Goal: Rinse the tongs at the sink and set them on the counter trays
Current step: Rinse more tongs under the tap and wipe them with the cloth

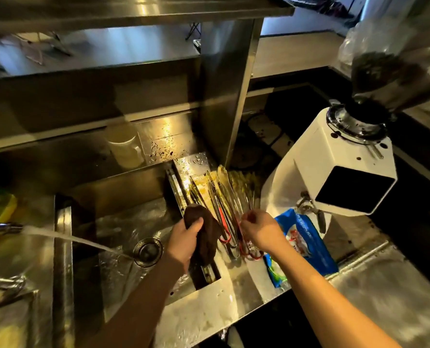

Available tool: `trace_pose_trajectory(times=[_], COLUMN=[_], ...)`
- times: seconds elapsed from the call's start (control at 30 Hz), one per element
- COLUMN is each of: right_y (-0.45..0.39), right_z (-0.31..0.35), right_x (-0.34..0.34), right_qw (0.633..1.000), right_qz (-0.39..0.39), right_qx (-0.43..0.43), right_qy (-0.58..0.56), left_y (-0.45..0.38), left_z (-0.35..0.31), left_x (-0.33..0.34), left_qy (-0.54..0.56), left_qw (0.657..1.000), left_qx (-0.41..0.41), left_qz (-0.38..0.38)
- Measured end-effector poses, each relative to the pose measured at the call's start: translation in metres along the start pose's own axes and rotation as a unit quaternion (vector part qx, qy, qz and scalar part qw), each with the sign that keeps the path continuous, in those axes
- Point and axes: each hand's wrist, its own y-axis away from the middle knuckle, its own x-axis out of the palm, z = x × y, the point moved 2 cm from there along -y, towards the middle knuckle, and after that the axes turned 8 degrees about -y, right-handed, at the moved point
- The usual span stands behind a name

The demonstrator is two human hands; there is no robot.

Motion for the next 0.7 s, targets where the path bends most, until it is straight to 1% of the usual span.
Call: trace_pose_trajectory(times=[0.07, 0.13, 0.23, 0.33, 0.4, 0.47, 0.53, 0.6, 0.7], right_y=[-0.021, -0.036, -0.055, -0.067, -0.070, -0.071, -0.070, -0.071, -0.070], right_z=[-0.009, -0.019, -0.035, -0.042, -0.042, -0.042, -0.041, -0.039, -0.032], right_x=[-0.003, 0.001, 0.009, 0.017, 0.019, 0.020, 0.016, 0.010, -0.003], right_qw=[0.999, 0.998, 0.991, 0.972, 0.962, 0.965, 0.983, 0.992, 0.997], right_qz=[0.008, 0.019, 0.041, 0.047, 0.044, 0.032, 0.004, -0.017, -0.003], right_qx=[0.010, 0.010, 0.011, -0.007, -0.025, -0.024, 0.000, 0.005, -0.005], right_qy=[0.036, 0.055, 0.127, 0.229, 0.270, 0.258, 0.186, 0.126, 0.073], left_y=[-0.010, -0.016, -0.026, -0.033, -0.035, -0.034, -0.033, -0.033, -0.033], left_z=[-0.001, -0.001, 0.001, 0.008, 0.011, 0.011, 0.012, 0.012, 0.013], left_x=[0.014, 0.023, 0.035, 0.042, 0.042, 0.043, 0.043, 0.042, 0.038], left_qy=[0.000, 0.010, -0.007, -0.033, -0.040, -0.044, -0.036, -0.016, -0.014], left_qw=[0.999, 0.999, 0.999, 0.998, 0.997, 0.997, 0.997, 0.997, 0.996], left_qx=[-0.002, -0.010, -0.011, -0.021, -0.020, -0.016, -0.014, -0.027, -0.025], left_qz=[-0.035, -0.041, -0.044, -0.054, -0.063, -0.069, -0.071, -0.074, -0.081])
